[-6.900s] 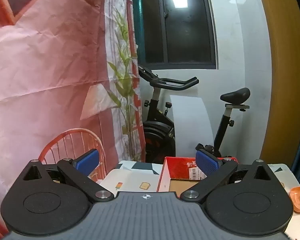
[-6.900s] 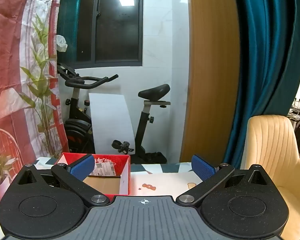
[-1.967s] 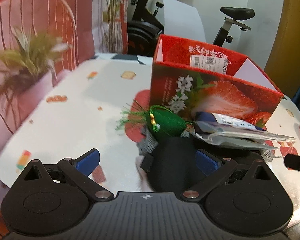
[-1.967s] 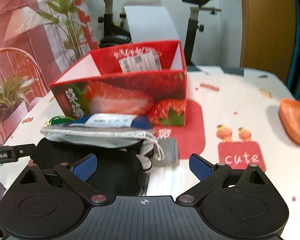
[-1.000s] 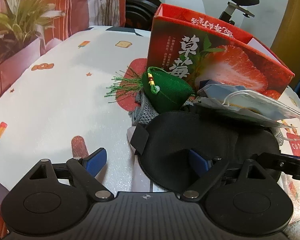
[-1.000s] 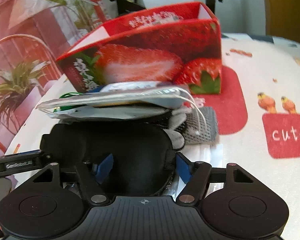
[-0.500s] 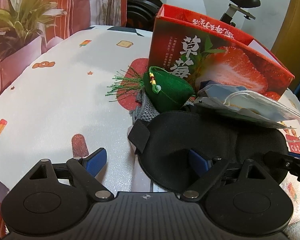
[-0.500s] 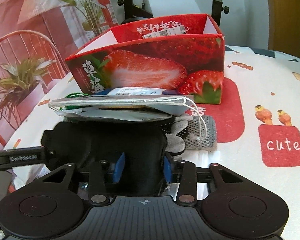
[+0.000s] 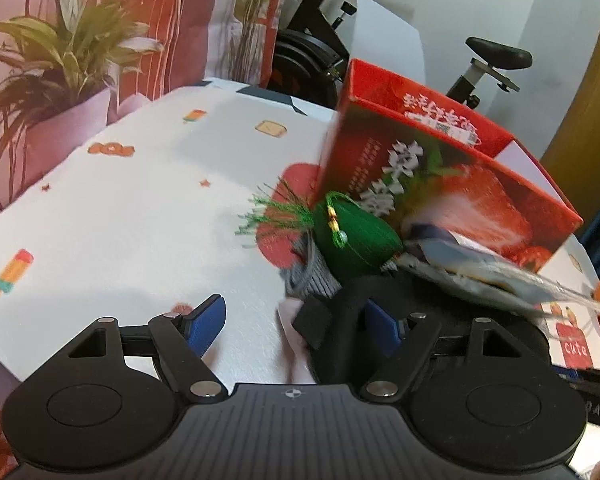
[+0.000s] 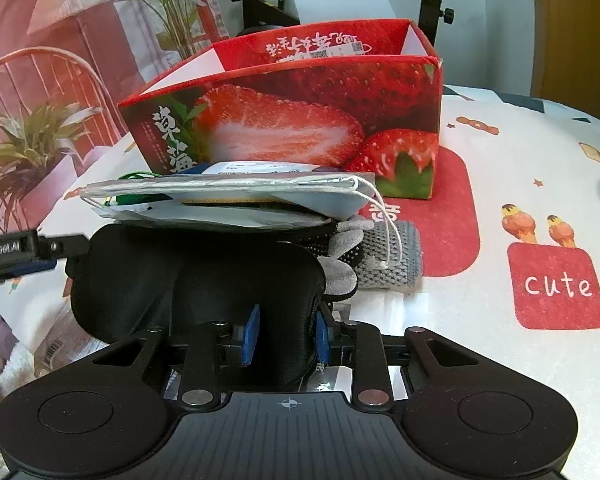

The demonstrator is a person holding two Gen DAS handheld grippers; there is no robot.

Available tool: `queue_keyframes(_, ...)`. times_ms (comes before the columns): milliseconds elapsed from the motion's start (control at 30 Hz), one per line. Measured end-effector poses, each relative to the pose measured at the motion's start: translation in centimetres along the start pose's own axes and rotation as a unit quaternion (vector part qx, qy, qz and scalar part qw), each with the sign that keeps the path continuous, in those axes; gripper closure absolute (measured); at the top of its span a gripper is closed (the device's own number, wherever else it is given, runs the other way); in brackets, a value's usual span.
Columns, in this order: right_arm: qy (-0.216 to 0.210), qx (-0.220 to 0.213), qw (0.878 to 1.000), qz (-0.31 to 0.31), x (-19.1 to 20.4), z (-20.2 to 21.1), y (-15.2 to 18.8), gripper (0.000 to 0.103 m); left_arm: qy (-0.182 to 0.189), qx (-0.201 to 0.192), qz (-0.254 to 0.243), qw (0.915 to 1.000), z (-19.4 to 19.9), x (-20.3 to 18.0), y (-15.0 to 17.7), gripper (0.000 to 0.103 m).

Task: Organize soft objects
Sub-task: 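Close the right gripper on the black eye mask while the left gripper grips its other side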

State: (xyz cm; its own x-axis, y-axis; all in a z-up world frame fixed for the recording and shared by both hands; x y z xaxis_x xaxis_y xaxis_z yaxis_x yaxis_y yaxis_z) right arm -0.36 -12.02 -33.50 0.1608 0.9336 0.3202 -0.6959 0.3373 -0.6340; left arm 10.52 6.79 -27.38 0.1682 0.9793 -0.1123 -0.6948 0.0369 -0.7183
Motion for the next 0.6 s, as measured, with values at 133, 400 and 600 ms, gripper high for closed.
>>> queue_keyframes(133,0.003,0.001,1.0,-0.002,0.0,-0.1,0.0,0.077,0.034,0.006,-0.037,0.9987,-1.7,-0.2,-1.1,0.013)
queue_keyframes(400,0.005,0.003,1.0,-0.005,-0.1,-0.2,0.0,0.077,0.125,0.031,-0.013,0.9916,-2.6,-0.1,-0.2,0.013)
queue_keyframes(600,0.004,0.002,1.0,-0.007,-0.2,0.0,-0.1,0.077,0.134,0.025,-0.05,0.9894,-1.5,-2.0,1.0,0.018)
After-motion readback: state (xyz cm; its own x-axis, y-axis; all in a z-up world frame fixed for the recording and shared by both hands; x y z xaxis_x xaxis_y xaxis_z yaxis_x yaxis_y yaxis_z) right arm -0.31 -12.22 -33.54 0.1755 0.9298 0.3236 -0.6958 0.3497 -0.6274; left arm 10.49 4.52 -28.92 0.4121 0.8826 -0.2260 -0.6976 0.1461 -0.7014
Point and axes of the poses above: each gripper's, at about its wrist camera, not at the fingertips, and z roughly against the way its jaws point, x to its left, y to its underside, the point moved 1 cm from there along -z, roughly the way its jaws point, and after that the axes turned 7 degrees about -z, right-handed, at the moved point
